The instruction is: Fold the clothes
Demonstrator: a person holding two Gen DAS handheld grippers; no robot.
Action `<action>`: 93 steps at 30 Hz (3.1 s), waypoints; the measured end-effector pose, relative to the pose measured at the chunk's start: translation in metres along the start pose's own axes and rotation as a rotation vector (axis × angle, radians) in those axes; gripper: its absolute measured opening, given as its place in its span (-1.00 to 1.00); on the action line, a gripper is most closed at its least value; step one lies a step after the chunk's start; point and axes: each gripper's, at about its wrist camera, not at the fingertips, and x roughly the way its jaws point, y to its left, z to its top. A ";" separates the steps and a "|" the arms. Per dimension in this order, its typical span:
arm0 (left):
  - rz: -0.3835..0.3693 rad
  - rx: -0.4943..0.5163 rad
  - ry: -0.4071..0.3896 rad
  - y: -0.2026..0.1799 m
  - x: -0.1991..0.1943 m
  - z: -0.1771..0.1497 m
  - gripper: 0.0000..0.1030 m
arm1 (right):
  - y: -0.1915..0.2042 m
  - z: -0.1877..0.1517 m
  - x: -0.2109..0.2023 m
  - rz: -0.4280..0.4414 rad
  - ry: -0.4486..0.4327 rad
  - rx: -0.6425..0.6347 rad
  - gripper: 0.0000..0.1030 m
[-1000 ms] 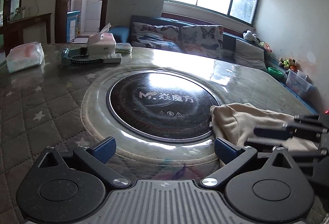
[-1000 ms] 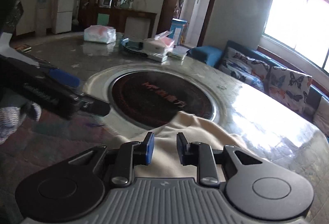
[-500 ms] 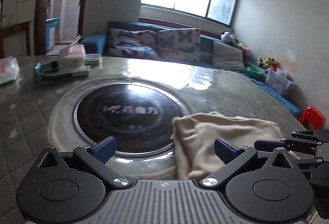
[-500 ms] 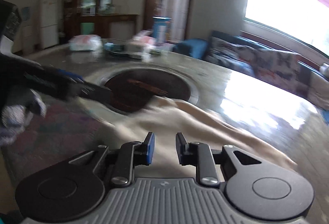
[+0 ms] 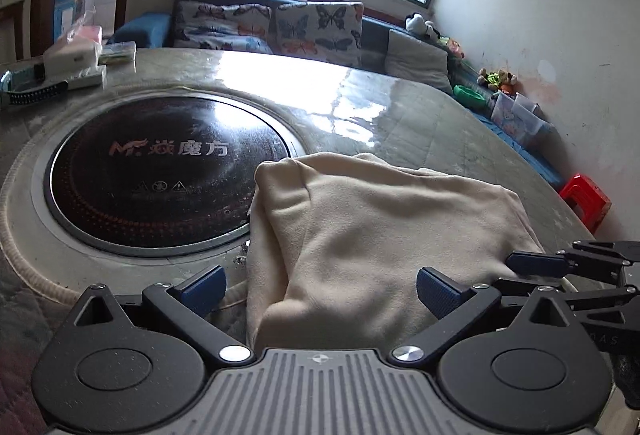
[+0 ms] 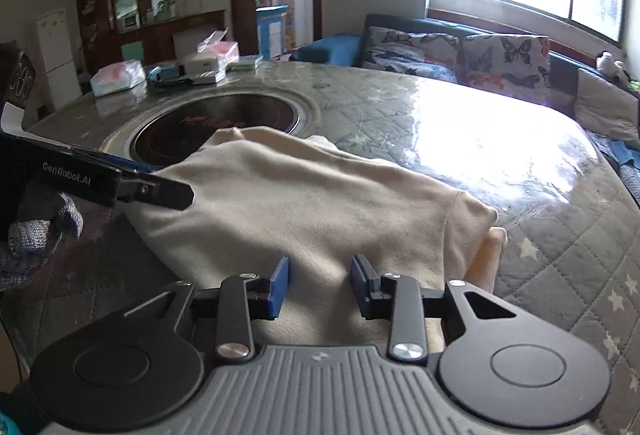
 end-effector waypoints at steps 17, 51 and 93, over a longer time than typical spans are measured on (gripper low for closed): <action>-0.137 0.115 0.043 -0.014 -0.033 -0.008 1.00 | -0.015 -0.004 -0.027 -0.001 0.054 -0.042 -0.40; -0.078 0.064 0.057 -0.040 0.077 0.060 0.58 | -0.080 0.034 0.047 -0.142 -0.015 0.171 -0.40; 0.105 0.120 -0.001 -0.027 0.003 -0.011 1.00 | -0.004 -0.030 -0.030 -0.117 -0.015 -0.068 -0.17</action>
